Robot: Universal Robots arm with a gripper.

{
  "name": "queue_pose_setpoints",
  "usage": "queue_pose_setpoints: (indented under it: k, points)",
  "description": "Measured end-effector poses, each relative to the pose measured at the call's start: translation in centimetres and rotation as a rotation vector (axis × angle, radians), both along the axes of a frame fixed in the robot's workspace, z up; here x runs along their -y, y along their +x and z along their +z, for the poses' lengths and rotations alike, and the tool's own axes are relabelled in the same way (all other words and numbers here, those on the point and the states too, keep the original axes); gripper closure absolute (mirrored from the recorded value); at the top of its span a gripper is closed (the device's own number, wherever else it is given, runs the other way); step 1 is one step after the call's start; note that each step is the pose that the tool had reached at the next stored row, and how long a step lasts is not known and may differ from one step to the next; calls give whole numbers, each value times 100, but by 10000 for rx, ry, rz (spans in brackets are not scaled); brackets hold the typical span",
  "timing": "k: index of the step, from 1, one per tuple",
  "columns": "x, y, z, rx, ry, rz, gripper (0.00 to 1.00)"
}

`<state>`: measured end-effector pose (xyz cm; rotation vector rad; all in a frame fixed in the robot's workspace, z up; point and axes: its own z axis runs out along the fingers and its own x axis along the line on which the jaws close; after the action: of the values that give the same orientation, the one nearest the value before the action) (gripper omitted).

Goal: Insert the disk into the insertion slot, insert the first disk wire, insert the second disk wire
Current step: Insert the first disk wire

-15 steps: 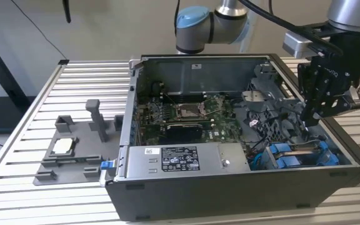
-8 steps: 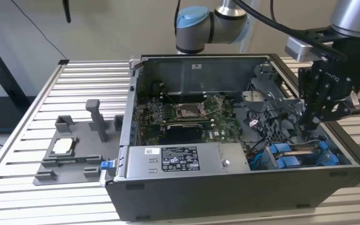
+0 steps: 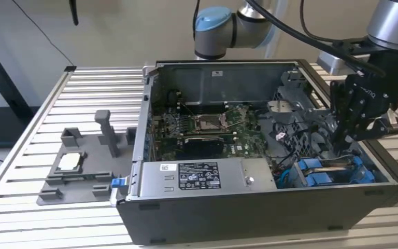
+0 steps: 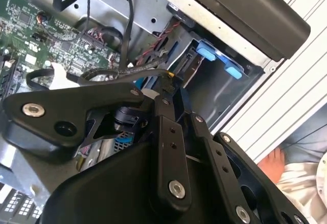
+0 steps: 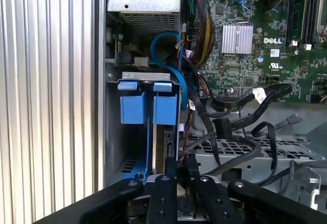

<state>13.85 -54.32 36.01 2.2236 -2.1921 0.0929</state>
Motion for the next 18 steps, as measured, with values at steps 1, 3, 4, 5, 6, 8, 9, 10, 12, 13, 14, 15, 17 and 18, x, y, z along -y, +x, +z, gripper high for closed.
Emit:
queue_pose_setpoints:
  k: [1, 3, 4, 5, 6, 8, 9, 10, 12, 13, 14, 15, 17, 18]
  points:
    - [4, 0, -10, -17, 0, -33, 80]
    - [13, 1, -31, -61, 2, -107, 80]
    - [16, 2, -40, -84, 1, -134, 80]
    - [20, 3, -50, -106, 2, -157, 80]
    - [22, 5, -62, -123, 3, -180, 80]
    - [28, 7, -76, -137, 21, -225, 80]
    - [31, 11, -82, -142, 36, -238, 80]
    - [34, 15, -88, -147, 51, -248, 80]
    - [40, 28, -99, -153, 114, -261, 80]
    - [42, 34, -103, -157, 160, -265, 80]
    - [44, 40, -108, -162, 212, -268, 80]
    - [47, 48, -112, -170, 271, -269, 80]
    - [55, 72, -118, -194, 363, -270, 80]
    - [63, 86, -120, -216, 390, -270, 80]
